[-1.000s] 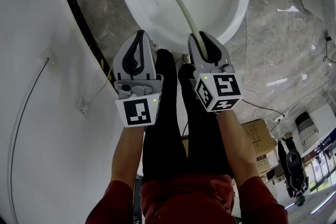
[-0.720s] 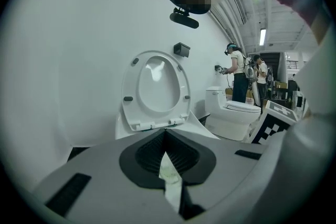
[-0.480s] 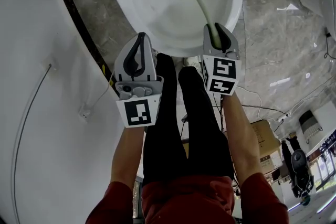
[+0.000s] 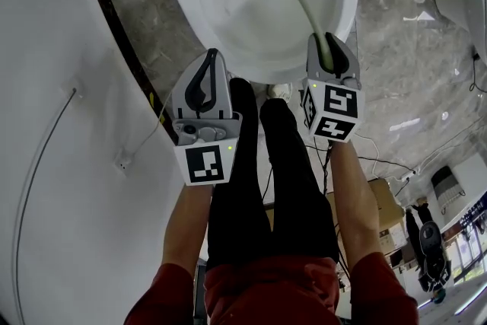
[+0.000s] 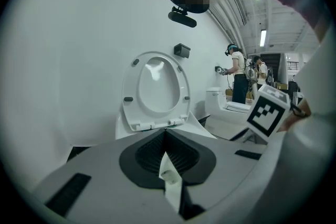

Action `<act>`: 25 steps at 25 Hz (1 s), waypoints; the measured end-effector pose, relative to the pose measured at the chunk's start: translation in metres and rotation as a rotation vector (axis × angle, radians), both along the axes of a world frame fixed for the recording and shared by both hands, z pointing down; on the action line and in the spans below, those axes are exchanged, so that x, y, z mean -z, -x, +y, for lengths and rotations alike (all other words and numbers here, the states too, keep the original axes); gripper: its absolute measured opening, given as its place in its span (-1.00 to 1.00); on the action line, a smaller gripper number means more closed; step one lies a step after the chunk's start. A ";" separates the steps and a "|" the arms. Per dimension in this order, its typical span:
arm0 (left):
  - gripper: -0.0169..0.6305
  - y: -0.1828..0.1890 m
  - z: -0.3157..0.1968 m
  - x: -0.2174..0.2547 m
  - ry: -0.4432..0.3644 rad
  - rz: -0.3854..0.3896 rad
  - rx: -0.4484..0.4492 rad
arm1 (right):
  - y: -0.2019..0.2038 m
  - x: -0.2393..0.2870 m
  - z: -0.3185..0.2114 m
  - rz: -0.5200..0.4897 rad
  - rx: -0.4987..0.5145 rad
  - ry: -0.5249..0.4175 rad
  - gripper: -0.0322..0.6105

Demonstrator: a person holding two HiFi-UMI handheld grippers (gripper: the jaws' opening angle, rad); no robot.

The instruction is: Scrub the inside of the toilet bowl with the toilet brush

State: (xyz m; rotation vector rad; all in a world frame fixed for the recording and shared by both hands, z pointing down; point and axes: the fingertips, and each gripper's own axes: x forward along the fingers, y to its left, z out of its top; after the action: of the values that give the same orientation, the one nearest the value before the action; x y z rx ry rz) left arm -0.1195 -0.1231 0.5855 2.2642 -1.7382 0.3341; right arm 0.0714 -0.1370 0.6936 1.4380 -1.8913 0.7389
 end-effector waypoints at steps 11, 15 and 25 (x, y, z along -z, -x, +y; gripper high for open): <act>-0.93 0.016 0.005 -0.006 0.018 -0.008 0.027 | 0.075 0.019 -0.009 0.049 0.221 -0.043 -0.55; -0.93 0.018 0.002 -0.007 0.019 0.002 0.042 | 0.072 0.019 -0.009 0.022 0.187 -0.025 -0.55; -0.93 -0.007 -0.007 0.012 -0.005 -0.003 -0.030 | 0.012 0.022 -0.027 -0.048 -0.042 0.027 -0.55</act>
State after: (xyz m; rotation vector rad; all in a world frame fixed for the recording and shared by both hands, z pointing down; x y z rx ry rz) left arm -0.1126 -0.1297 0.5738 2.2966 -1.7101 0.3404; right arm 0.0594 -0.1639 0.6712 1.4592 -1.8849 0.8236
